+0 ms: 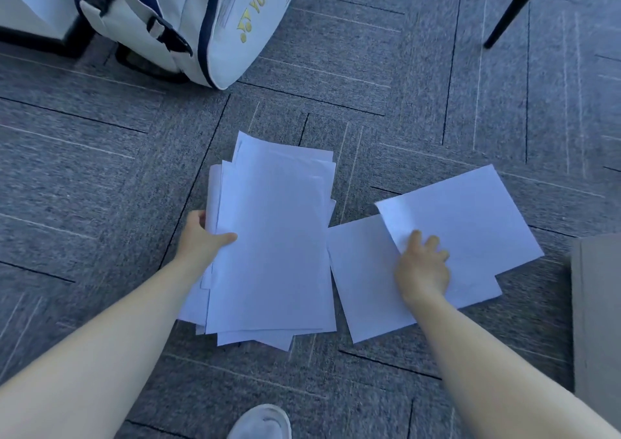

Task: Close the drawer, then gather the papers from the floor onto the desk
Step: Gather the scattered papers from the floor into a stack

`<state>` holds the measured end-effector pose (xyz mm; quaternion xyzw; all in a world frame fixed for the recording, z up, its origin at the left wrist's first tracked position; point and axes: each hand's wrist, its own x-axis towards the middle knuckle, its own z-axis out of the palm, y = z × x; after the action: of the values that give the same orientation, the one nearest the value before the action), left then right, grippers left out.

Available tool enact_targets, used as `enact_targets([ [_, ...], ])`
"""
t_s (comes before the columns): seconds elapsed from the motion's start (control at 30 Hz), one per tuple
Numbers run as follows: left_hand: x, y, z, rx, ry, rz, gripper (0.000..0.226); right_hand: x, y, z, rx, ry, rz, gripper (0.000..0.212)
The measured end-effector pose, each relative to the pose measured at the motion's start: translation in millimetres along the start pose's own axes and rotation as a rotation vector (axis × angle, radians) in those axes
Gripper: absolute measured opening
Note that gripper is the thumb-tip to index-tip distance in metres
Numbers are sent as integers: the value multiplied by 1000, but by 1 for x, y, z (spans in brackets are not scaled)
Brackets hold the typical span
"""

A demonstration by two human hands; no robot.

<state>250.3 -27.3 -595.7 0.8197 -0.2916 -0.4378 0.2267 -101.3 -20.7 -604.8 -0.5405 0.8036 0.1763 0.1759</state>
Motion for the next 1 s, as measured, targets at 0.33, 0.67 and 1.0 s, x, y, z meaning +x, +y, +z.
enact_targets([
  [0.33,2,-12,-4,-88,54,-60,60,-77,-48,44,44,-224,-205,80],
  [0.67,3,-28,-35,126,146,12,58,-79,-60,48,57,-188,-135,86],
  [1.0,-7,-21,-12,-70,-35,-39,61,-61,-53,-14,390,213,-169,51],
])
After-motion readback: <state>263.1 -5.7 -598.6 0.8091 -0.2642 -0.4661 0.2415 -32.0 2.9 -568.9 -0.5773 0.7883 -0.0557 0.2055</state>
